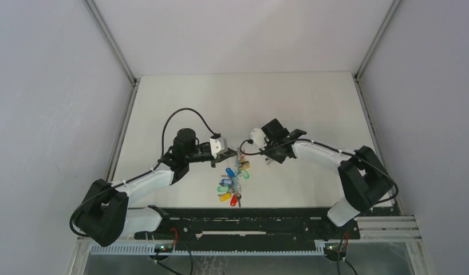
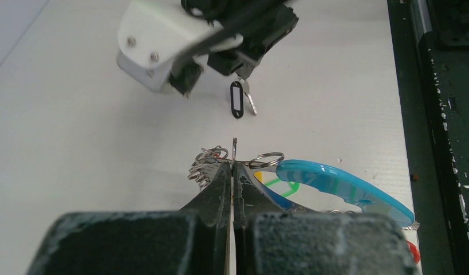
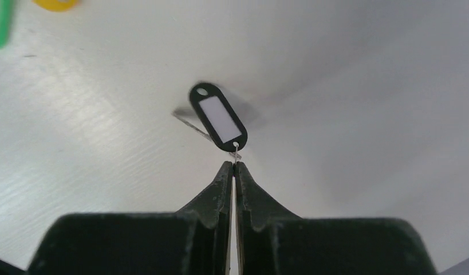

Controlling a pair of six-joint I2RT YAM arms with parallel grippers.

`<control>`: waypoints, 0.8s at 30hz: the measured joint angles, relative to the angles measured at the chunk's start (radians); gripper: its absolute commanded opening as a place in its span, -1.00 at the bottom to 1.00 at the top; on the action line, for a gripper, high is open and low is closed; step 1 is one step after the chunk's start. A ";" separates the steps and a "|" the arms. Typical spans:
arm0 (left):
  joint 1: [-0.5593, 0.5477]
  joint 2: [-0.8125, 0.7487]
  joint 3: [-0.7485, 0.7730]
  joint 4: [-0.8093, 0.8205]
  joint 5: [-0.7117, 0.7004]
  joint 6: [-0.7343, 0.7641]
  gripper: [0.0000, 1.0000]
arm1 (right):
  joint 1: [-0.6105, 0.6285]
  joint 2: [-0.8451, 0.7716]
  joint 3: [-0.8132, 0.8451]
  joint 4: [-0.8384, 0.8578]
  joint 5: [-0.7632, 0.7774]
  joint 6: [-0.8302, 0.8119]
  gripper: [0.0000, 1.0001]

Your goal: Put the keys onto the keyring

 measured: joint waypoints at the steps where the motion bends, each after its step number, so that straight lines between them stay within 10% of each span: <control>1: 0.000 0.000 0.000 0.000 0.000 0.000 -1.00 | -0.001 -0.031 -0.009 0.008 -0.014 0.000 -1.00; 24: 0.000 -0.012 0.000 0.000 0.058 -0.003 -1.00 | -0.120 -0.423 -0.202 0.329 -0.675 -0.159 -1.00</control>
